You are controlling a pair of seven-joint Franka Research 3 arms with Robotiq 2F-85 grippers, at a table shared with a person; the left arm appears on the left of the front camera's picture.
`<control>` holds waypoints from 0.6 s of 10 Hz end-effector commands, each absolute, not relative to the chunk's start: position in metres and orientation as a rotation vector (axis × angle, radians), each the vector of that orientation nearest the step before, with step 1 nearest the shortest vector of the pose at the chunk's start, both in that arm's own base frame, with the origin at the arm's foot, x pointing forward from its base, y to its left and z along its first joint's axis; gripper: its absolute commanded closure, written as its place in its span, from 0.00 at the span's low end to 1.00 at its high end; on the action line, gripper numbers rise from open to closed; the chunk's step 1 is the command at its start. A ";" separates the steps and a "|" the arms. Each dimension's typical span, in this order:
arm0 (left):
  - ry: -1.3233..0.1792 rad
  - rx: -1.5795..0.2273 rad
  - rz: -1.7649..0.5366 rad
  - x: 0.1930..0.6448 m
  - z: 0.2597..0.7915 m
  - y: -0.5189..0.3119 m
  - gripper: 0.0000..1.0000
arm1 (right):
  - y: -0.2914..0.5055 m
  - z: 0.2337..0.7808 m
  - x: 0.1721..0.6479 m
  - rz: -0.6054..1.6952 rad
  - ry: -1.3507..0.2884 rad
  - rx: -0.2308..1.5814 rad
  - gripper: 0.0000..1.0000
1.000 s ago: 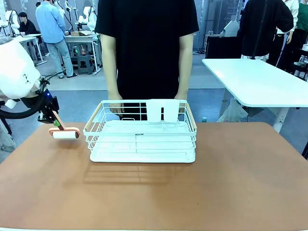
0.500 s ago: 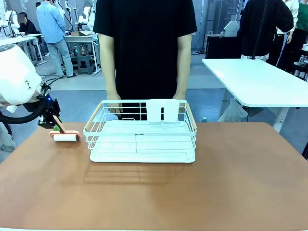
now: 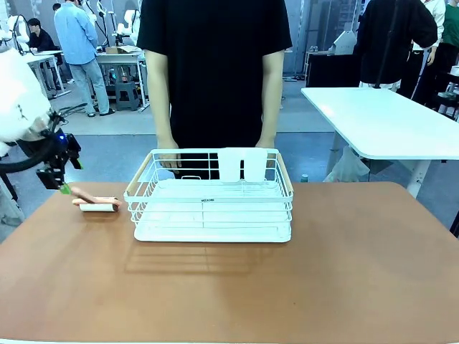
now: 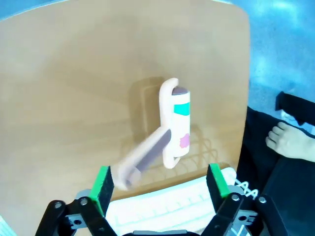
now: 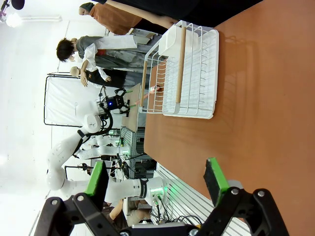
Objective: Clean the table.
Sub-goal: Place the Lint Roller down when the Dish drying rack is positioned in the middle of the table.
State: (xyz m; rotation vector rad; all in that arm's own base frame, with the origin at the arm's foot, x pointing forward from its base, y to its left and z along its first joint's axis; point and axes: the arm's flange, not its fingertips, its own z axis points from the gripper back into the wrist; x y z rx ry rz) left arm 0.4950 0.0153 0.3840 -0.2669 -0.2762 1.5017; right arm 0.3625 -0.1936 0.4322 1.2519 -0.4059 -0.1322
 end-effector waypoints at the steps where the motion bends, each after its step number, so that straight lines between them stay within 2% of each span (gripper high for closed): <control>1: -0.249 -0.154 1.502 0.467 0.424 0.001 0.00 | -0.193 0.436 0.362 -0.126 -0.416 1.268 0.00; 2: -0.188 -0.167 1.501 0.455 0.439 -0.001 0.00 | -0.193 0.436 0.362 -0.126 -0.416 1.268 0.00; 3: -0.194 -0.180 1.509 0.450 0.445 0.000 0.00 | -0.193 0.436 0.362 -0.126 -0.416 1.268 0.00; 5: -0.154 -0.171 1.493 0.461 0.432 0.008 0.00 | -0.193 0.436 0.362 -0.126 -0.416 1.268 0.00; 6: -0.203 -0.177 1.497 0.451 0.447 -0.002 0.00 | -0.193 0.436 0.362 -0.126 -0.416 1.268 0.00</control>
